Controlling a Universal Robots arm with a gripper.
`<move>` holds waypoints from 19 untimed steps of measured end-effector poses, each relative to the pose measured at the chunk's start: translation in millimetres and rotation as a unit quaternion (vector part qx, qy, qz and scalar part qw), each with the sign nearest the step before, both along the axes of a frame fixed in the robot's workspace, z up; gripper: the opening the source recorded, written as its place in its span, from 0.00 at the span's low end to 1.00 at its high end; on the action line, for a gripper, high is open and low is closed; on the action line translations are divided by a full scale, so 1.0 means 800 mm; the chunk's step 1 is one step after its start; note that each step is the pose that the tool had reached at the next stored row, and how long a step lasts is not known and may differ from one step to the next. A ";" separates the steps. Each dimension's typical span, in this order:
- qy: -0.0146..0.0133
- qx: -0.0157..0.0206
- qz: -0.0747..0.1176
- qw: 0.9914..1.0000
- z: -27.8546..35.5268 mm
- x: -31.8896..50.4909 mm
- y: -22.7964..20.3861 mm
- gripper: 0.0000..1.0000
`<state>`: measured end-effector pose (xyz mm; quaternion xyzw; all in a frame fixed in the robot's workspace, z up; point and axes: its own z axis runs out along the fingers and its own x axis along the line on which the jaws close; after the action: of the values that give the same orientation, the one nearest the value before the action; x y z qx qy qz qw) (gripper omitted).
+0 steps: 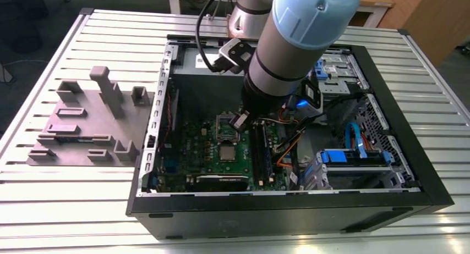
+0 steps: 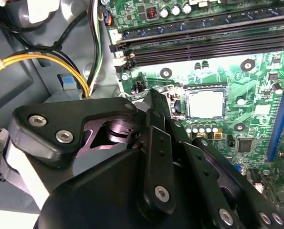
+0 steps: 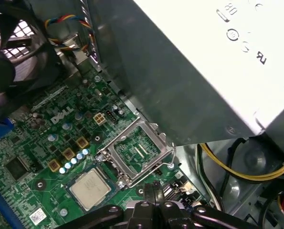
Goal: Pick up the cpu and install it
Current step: 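Close the cpu cover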
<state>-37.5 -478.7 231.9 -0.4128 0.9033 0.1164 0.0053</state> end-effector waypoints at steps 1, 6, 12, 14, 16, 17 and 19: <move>0.000 0.000 0.000 1.000 -0.0003 0.001 0.0010 0.10; 0.000 0.000 0.006 1.000 -0.0016 0.003 0.0033 0.10; 0.000 0.000 0.021 1.000 -0.0019 0.004 0.0034 0.10; 0.000 0.000 0.023 1.000 -0.0019 0.004 0.0034 0.10; 0.000 0.000 0.024 1.000 -0.0019 0.004 0.0034 0.10; 0.000 0.000 0.024 1.000 -0.0019 0.004 0.0034 0.10; 0.000 0.000 0.024 1.000 -0.0019 0.004 0.0034 0.10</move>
<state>-34.6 -476.0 230.4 -0.4341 0.8933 0.1165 0.0025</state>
